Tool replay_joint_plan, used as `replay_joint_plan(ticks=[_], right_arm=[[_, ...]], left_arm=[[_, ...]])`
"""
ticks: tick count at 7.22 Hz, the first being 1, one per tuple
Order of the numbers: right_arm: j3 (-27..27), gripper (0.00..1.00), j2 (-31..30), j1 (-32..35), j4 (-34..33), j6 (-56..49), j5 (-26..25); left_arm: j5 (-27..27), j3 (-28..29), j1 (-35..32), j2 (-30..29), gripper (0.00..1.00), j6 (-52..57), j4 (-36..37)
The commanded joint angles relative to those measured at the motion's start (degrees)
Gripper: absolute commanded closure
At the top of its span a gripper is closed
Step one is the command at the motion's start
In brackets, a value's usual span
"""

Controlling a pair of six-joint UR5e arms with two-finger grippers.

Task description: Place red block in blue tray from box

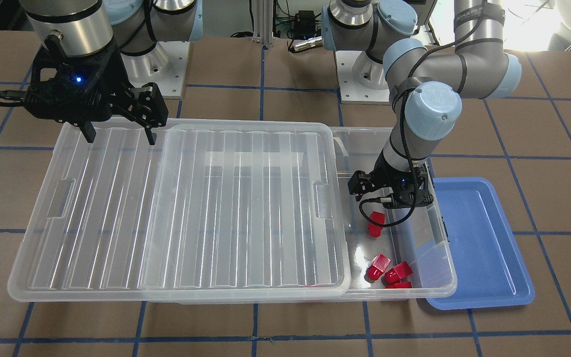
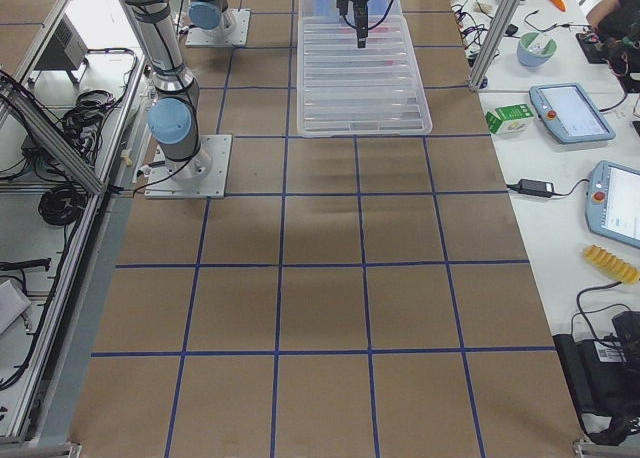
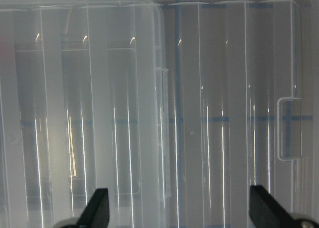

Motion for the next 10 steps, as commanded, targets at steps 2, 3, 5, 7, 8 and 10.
replay_joint_plan(ticks=[2, 3, 5, 7, 8, 10], right_arm=[[0.0, 0.0, 0.1, 0.0, 0.0, 0.0, 0.0], [0.0, 0.0, 0.1, 0.0, 0.0, 0.0, -0.1], [0.0, 0.0, 0.1, -0.1, 0.0, -0.5, -0.3], [0.0, 0.0, 0.1, -0.1, 0.0, -0.5, -0.3], [0.0, 0.0, 0.1, -0.1, 0.0, -0.5, -0.3], [0.0, 0.0, 0.1, -0.1, 0.0, -0.5, -0.3]], left_arm=[[0.0, -1.1, -0.1, -2.1, 0.0, -0.2, 1.8], [-0.1, -1.4, -0.2, -2.3, 0.0, -0.2, 2.4], [-1.5, -2.3, -0.2, -4.1, 0.0, -0.3, 5.9], [-1.8, -2.9, -0.2, -5.1, 0.0, -0.1, 7.2], [-1.8, -2.9, 0.0, -5.9, 0.0, 0.5, 10.2], [-1.6, -2.8, 0.1, -7.9, 0.0, 1.7, 14.4]])
